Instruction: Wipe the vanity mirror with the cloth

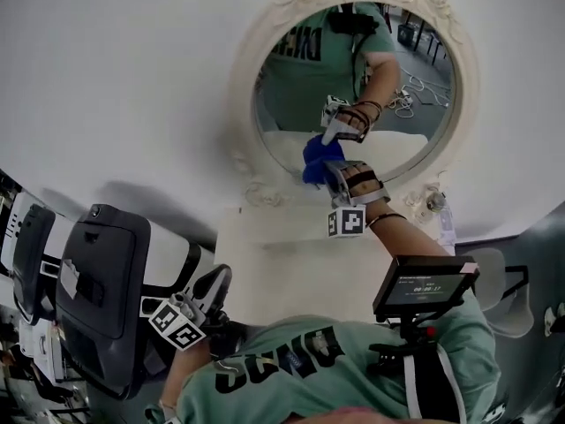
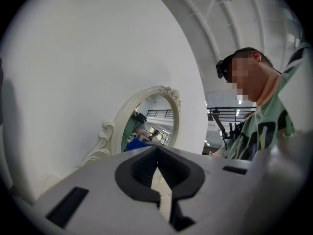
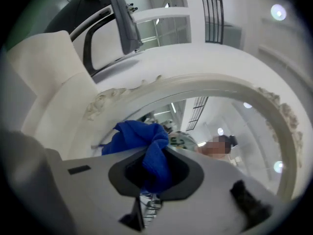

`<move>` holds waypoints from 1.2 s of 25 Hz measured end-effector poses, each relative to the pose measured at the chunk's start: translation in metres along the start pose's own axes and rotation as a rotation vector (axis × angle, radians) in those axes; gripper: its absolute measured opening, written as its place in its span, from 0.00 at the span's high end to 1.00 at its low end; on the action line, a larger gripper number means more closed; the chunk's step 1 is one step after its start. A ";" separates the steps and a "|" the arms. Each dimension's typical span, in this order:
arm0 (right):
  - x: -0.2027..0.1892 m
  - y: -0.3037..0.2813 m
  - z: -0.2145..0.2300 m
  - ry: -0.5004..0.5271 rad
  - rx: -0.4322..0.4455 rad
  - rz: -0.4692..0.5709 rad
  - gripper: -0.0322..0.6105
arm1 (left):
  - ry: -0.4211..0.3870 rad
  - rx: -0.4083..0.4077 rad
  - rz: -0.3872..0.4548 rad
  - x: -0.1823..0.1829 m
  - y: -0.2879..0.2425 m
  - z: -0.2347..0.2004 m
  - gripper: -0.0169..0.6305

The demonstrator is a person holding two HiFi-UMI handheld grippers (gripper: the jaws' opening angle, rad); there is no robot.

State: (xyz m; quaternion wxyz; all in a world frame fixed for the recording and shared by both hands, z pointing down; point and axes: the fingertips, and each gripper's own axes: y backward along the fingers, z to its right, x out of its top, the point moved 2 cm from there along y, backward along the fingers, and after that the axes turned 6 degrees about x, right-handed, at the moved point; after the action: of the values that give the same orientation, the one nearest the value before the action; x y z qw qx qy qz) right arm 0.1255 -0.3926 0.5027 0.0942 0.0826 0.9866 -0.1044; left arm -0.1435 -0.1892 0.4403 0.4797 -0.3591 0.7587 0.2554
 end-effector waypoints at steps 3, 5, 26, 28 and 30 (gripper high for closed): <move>0.018 0.031 0.115 0.007 -0.196 0.042 0.88 | -0.029 -0.032 0.045 0.014 -0.003 0.008 0.96; 0.024 0.052 0.190 0.013 -0.324 0.039 0.88 | -0.045 -0.053 0.076 0.024 -0.004 0.013 0.96; 0.013 0.085 0.361 0.097 -0.622 -0.147 0.88 | -0.080 -0.083 0.172 0.052 -0.008 0.018 0.96; 0.010 0.080 0.344 0.101 -0.605 -0.145 0.88 | -0.074 -0.089 0.155 0.049 -0.014 0.019 0.96; 0.004 0.072 0.313 0.108 -0.575 -0.140 0.88 | -0.063 -0.087 0.130 0.044 -0.018 0.018 0.96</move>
State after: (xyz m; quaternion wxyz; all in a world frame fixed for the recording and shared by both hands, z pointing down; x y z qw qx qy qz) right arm 0.1872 -0.3921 0.1871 0.0537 -0.0101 0.9826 0.1778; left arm -0.1317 -0.2000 0.3919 0.4700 -0.3213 0.7530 0.3299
